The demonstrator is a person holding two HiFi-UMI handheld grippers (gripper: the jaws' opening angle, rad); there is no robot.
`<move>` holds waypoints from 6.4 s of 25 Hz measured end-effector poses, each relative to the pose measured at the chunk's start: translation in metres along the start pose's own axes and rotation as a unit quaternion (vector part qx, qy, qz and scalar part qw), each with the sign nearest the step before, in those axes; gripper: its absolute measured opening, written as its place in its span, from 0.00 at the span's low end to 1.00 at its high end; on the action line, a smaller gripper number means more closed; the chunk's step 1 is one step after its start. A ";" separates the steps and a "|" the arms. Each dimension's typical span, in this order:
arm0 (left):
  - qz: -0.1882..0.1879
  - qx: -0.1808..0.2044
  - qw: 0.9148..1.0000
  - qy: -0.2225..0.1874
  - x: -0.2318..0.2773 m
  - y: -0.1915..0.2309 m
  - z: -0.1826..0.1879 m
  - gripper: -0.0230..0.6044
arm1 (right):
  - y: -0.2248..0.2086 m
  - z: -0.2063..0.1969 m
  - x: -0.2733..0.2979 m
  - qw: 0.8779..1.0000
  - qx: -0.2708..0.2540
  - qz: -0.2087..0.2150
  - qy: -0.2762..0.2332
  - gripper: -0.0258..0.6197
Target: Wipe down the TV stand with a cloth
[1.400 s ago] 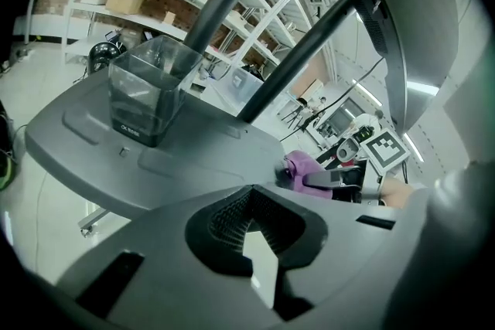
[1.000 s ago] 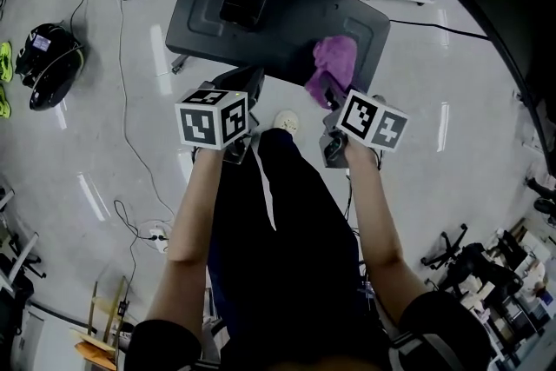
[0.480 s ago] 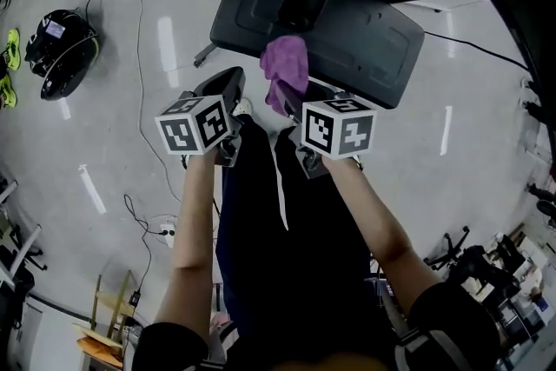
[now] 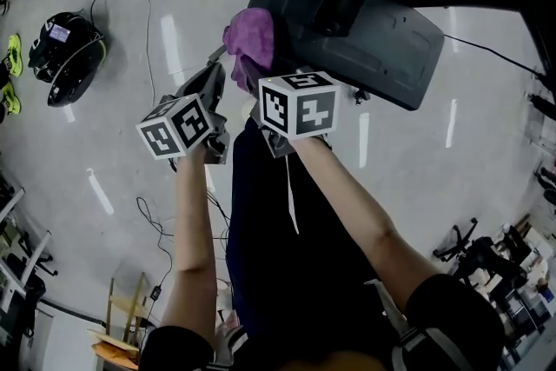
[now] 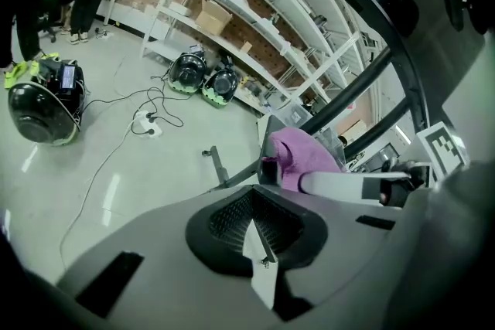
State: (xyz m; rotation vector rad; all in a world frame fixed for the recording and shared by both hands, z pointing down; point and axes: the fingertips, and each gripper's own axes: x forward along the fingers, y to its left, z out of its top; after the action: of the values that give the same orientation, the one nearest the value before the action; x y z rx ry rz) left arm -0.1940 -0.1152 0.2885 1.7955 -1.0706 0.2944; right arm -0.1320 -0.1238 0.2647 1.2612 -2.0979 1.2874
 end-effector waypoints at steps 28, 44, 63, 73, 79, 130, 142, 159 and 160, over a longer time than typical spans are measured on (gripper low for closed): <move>-0.031 0.045 0.998 0.044 0.045 -0.059 -0.024 0.05 | -0.071 -0.023 -0.015 0.996 0.083 -0.037 -0.010 0.18; -0.037 0.039 0.997 0.047 0.064 -0.126 -0.068 0.05 | -0.122 -0.050 -0.075 0.993 0.104 -0.050 -0.007 0.18; -0.062 0.069 0.992 0.081 0.098 -0.190 -0.116 0.05 | -0.191 -0.065 -0.132 0.989 0.123 -0.083 -0.027 0.18; -0.075 0.084 0.989 0.094 0.111 -0.221 -0.145 0.05 | -0.221 -0.084 -0.163 0.985 0.138 -0.095 -0.034 0.18; -0.079 0.088 0.988 0.102 0.115 -0.242 -0.168 0.05 | -0.248 -0.099 -0.188 0.982 0.151 -0.112 -0.034 0.18; -0.072 0.073 0.986 0.133 0.103 -0.245 -0.233 0.05 | -0.346 -0.161 -0.289 0.954 0.206 -0.198 -0.085 0.18; -0.072 0.072 0.985 0.141 0.095 -0.197 -0.243 0.05 | -0.273 -0.201 -0.212 0.974 0.161 -0.156 -0.027 0.18; -0.052 0.115 0.992 0.020 0.161 -0.063 -0.225 0.05 | -0.264 -0.204 -0.028 0.992 -0.055 -0.108 -0.035 0.18; -0.051 0.122 0.991 0.007 0.170 -0.055 -0.224 0.05 | -0.268 -0.203 -0.015 0.991 -0.076 -0.103 -0.038 0.18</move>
State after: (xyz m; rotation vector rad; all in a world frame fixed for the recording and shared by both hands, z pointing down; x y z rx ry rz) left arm 0.0043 -0.0120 0.4674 2.0563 -0.9608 0.3893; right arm 0.0742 0.0080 0.4959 1.4356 -2.0115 0.9861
